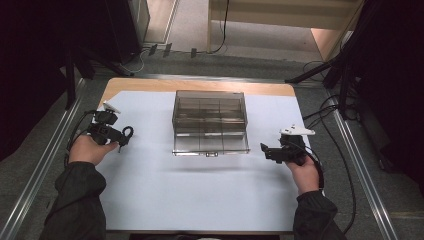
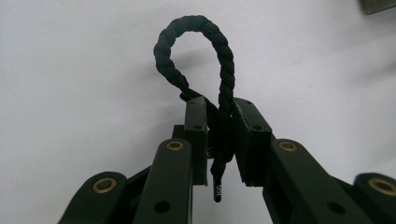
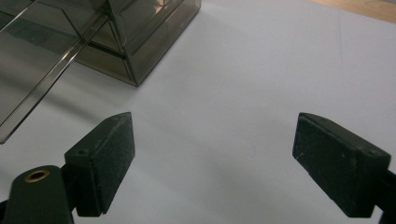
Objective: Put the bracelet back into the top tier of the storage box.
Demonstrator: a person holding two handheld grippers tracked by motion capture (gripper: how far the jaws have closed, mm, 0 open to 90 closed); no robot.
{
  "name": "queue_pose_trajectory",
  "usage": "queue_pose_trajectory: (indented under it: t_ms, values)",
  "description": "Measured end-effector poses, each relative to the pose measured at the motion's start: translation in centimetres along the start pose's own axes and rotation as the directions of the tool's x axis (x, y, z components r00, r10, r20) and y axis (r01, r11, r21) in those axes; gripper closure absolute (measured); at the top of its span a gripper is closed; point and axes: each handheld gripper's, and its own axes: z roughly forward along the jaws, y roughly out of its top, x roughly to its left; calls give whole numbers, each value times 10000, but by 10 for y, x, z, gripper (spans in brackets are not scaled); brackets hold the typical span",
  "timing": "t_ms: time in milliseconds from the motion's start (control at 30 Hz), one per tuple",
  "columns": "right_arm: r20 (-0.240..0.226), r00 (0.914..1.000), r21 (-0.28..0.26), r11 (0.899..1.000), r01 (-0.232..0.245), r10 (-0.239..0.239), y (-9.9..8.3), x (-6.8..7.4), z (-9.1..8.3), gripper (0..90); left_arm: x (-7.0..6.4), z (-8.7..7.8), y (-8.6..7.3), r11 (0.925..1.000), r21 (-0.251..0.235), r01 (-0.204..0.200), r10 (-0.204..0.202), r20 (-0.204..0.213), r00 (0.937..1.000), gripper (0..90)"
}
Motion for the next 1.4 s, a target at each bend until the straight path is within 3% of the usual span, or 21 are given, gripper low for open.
queue_pose_trajectory:
  t_ms: [567,933,1100,1400]
  values:
    - [-77,10000,-15,10000,0,0,4,0,3,140,-24,-17,0,9981,12,-609,608,457,9971,780]
    - [-131,9999,-45,10000,63,-64,5,2,6,140,-39,-29,0,9941,-169,-1072,1084,1113,9879,780]
    - [-139,9999,-47,9999,97,-98,6,1,6,140,-46,-33,0,9914,-259,-1285,1306,1080,9855,779]
    - [-160,9998,-18,10000,74,-75,7,2,7,140,-60,-42,1,9797,-1108,-1669,1796,1168,9768,778]
